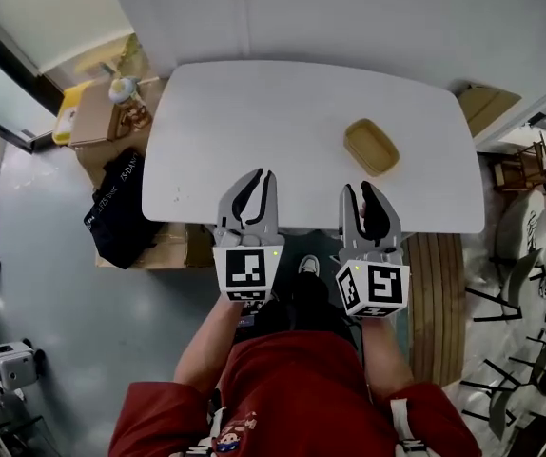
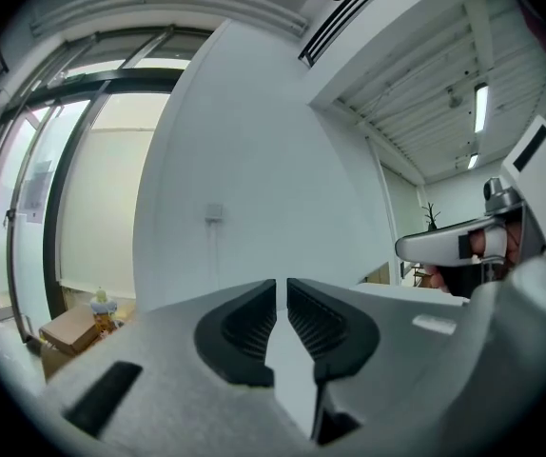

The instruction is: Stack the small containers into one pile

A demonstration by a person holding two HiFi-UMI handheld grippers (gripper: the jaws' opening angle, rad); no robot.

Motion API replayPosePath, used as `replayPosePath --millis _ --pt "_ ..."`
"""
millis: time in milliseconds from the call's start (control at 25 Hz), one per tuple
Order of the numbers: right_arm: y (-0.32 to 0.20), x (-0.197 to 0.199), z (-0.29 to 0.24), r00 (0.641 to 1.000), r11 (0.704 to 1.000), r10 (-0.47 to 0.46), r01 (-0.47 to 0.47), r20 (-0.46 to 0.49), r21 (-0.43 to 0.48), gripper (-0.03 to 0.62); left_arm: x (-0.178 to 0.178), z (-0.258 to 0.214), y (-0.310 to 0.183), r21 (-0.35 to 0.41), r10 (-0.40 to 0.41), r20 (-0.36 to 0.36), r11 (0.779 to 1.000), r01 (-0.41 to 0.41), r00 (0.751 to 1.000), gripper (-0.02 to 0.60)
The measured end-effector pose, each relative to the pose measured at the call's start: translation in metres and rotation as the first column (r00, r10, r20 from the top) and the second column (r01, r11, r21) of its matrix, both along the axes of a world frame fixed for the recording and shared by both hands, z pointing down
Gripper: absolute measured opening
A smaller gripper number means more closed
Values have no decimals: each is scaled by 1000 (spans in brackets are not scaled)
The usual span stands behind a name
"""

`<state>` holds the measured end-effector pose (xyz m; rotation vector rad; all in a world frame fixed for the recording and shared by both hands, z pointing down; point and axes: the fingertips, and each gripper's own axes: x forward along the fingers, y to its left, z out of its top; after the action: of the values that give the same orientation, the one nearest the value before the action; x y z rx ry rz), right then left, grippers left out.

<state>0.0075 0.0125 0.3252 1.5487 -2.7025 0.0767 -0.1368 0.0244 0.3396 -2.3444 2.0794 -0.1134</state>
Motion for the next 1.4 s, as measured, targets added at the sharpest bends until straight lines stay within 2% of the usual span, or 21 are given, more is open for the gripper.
replayPosePath --millis 200,360,560,800,880,1080,1400 --pt "6 3 -32 1000 997 -11 10 9 77 114 2 -34 11 63 -24 17 998 23 1000 37" --pt "-2 18 -45 1000 995 -16 15 7 96 112 15 -56 9 115 -43 10 992 41 999 37" --pt "-5 35 -51 1000 994 -21 21 -6 110 106 34 -63 7 106 -59 1 993 59 998 35" --pt "-16 50 -54 1000 993 -30 29 5 116 93 53 -78 -2 159 -64 -7 985 65 998 9" --pt "-18 53 -55 999 993 -33 32 5 115 75 59 -78 -2 150 -61 -1 987 60 998 0" --pt "-19 46 -55 999 991 -54 55 -11 123 0 64 -79 -4 152 -55 -1 987 54 998 1" --pt "-27 36 -54 998 991 -62 64 -15 120 0 66 -80 -9 152 -49 -2 987 49 999 0"
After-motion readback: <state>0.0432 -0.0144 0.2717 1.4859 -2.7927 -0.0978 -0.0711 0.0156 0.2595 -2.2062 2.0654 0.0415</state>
